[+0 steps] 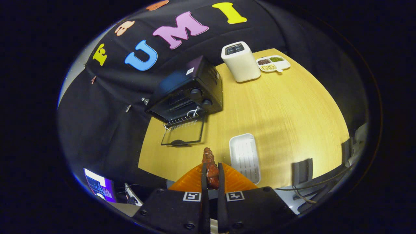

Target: Open the toaster oven, put the food inside, and close the toaster oven door.

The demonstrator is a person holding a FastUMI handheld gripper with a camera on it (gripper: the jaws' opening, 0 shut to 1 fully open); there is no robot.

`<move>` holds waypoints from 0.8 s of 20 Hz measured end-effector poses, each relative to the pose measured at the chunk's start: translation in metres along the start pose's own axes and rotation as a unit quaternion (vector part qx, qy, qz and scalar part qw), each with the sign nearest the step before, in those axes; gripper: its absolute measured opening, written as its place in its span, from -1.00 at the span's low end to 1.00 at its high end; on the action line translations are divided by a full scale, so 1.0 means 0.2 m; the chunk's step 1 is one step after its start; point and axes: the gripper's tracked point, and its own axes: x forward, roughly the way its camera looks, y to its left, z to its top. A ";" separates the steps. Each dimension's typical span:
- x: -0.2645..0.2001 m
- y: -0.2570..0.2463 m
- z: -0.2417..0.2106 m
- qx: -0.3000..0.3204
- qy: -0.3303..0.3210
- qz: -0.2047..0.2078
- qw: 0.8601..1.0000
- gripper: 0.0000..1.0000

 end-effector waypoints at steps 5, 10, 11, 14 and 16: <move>0.07 0.30 -0.04 0.019 -0.046 0.026 0.998 -0.73; 0.26 0.52 -0.04 0.062 -0.086 0.047 0.993 -0.74; 0.31 0.54 -0.04 0.080 -0.087 0.048 0.992 -0.74; 0.45 0.64 0.01 0.105 -0.097 0.062 0.988 -0.74; 0.53 0.70 0.06 0.104 -0.105 0.073 0.986 -0.74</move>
